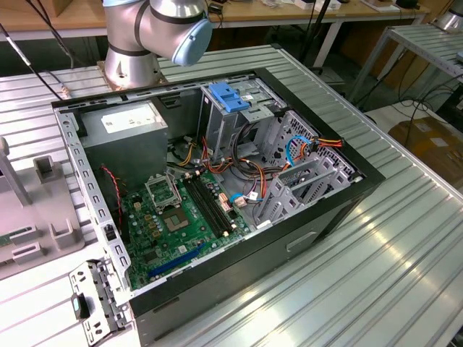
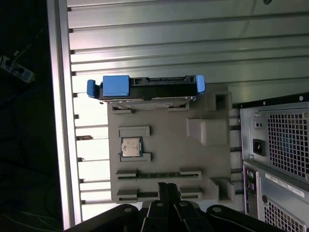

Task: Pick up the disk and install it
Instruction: 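Reach for the disk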

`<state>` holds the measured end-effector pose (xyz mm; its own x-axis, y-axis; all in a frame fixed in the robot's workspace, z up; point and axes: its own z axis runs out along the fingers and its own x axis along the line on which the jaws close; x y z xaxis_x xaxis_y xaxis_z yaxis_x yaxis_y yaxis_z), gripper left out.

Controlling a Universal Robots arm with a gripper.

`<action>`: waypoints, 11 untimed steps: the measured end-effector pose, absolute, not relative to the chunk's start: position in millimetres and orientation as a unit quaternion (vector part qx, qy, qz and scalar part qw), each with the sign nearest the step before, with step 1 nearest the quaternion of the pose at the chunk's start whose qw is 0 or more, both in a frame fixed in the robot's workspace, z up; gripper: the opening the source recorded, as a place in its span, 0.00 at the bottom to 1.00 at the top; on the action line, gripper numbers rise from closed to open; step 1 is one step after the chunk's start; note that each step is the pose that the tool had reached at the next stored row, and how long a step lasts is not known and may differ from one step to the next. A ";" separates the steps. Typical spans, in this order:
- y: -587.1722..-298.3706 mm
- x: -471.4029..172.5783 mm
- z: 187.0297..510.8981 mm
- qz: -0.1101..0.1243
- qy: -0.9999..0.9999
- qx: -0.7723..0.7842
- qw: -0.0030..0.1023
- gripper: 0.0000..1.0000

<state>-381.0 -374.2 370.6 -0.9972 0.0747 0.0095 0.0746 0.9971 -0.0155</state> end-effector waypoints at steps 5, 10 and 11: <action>-370.5 -384.1 369.8 0.008 -0.999 -0.037 0.005 0.11; -361.1 -384.3 368.7 0.008 -0.999 -0.037 0.005 0.11; -360.9 -384.3 368.7 0.008 -0.999 -0.037 0.005 0.11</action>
